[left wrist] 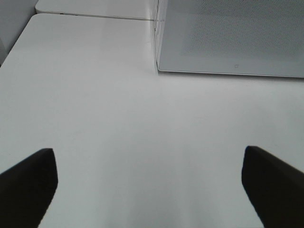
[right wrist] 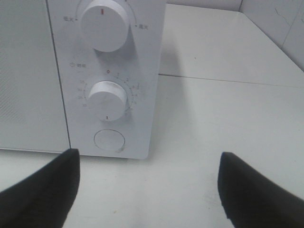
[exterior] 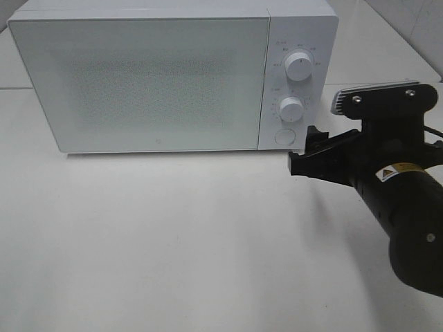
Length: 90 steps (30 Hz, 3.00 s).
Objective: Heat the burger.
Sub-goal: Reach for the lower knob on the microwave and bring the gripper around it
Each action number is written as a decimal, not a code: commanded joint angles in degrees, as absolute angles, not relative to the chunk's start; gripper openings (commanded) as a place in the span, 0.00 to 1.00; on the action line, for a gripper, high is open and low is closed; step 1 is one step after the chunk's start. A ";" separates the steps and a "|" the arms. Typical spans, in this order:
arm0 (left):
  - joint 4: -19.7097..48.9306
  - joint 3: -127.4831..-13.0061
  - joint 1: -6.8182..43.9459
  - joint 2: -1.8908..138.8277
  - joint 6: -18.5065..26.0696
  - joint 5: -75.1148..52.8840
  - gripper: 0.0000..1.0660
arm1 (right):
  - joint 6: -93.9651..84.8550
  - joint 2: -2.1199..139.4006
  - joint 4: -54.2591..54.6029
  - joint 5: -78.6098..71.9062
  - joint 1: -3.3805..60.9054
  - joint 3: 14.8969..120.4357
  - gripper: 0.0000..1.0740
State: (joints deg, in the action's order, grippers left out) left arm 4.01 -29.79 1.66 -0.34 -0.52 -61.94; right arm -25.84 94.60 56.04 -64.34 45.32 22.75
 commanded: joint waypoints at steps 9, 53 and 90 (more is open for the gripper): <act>3.95 -29.74 2.01 -1.32 -0.52 -61.31 0.92 | -29.16 99.01 57.81 -64.92 46.81 29.91 0.71; 3.95 -29.74 2.01 -1.32 -0.52 -61.31 0.92 | -25.67 115.34 50.08 -61.88 37.01 47.38 0.71; 3.95 -29.74 2.01 -1.32 -0.52 -61.31 0.92 | -23.66 117.40 49.45 -61.76 35.29 50.02 0.00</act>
State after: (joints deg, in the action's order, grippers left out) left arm 4.01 -29.79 1.66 -0.34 -0.52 -61.94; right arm -25.04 117.46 50.65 -60.16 35.98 48.99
